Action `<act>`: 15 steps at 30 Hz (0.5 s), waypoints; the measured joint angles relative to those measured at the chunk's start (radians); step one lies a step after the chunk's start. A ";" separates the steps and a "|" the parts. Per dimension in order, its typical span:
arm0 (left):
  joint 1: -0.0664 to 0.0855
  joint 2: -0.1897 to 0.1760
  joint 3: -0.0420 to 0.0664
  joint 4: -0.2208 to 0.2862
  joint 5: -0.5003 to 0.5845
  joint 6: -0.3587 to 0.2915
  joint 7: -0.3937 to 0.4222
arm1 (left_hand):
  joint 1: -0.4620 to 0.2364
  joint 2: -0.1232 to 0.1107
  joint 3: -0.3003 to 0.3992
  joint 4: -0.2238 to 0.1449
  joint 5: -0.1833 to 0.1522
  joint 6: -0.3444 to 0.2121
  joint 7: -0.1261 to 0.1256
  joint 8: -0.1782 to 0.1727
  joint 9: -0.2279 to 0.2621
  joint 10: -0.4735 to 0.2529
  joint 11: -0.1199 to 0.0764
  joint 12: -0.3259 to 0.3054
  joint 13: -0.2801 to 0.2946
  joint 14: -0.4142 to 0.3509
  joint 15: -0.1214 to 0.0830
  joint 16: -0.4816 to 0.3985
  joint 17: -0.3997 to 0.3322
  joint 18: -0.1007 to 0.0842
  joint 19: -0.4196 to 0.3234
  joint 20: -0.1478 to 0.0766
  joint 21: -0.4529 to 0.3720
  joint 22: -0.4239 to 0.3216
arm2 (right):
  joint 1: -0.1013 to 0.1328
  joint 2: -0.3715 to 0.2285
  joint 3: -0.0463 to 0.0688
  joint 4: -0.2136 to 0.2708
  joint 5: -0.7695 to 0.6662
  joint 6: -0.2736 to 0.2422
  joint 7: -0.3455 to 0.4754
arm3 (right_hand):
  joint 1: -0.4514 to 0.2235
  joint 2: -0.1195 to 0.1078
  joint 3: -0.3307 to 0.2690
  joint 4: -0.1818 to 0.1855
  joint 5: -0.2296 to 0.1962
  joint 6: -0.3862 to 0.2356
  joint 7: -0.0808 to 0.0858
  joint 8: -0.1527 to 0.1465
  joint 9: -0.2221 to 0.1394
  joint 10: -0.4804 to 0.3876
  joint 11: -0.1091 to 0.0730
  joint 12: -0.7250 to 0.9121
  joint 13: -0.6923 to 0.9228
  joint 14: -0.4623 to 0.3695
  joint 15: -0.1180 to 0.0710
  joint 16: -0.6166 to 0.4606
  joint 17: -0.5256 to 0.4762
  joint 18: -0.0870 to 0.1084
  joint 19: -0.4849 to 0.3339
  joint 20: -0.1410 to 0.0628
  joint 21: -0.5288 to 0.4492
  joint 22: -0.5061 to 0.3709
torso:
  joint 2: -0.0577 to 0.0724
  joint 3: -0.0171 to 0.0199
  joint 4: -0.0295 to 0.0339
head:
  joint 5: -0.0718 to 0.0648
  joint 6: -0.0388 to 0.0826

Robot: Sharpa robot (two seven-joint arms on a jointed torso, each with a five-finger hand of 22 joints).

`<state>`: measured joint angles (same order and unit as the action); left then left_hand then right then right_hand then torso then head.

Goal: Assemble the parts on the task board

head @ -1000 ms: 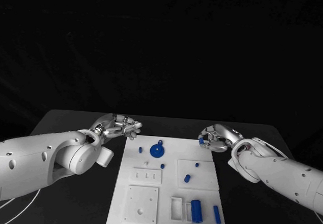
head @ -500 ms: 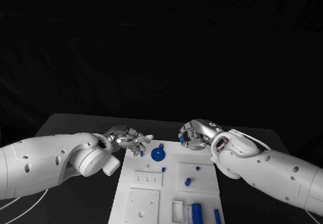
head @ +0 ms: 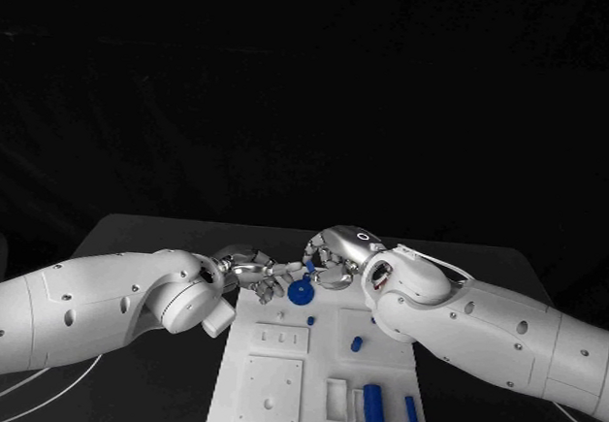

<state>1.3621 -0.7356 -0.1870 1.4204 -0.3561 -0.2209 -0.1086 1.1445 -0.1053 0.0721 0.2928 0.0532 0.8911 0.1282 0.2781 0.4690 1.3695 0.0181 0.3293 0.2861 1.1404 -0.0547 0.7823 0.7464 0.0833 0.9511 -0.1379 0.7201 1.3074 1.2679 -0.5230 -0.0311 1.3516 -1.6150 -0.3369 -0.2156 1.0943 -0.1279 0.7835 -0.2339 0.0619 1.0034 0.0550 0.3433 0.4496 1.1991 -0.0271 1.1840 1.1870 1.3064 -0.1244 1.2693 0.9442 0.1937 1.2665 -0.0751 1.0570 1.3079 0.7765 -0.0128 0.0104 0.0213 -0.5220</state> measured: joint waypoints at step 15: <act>0.000 0.002 0.000 0.005 0.013 -0.006 -0.009 | 0.036 0.036 0.007 -0.001 0.000 0.015 0.000 0.000 -0.002 -0.026 0.002 0.000 0.014 -0.019 0.008 -0.005 -0.014 -0.006 -0.021 0.007 0.000 0.000 | 0.000 0.014 -0.018 0.028 -0.021 0.008 -0.019 | 0.003 -0.003 0.003 0.003 0.000 0.001 -0.001 0.000 0.000 0.000 0.000 0.000 0.000 0.001 0.001 0.000 0.000 0.000 0.000 0.000 0.000 0.000 | 0.001 -0.0001 -0.0027 | 0.007 -0.002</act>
<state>1.3621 -0.7338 -0.1871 1.4251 -0.3435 -0.2264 -0.1174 1.1809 -0.0690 0.0788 0.2916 0.0532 0.9056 0.1283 0.2781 0.4675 1.3432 0.0197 0.3292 0.3005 1.1216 -0.0463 0.7771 0.7319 0.0774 0.9306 -0.1305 0.7200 1.3073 1.2676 -0.5093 -0.0490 1.3796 -1.6364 -0.3286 -0.2347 1.0968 -0.1307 0.7869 -0.2306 0.0617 1.0046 0.0538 0.3433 0.4496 1.1991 -0.0270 1.1840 1.1868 1.3077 -0.1230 1.2694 0.9440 0.1937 1.2667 -0.0748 1.0570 1.3078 0.7772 -0.0129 0.0077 0.0286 -0.5243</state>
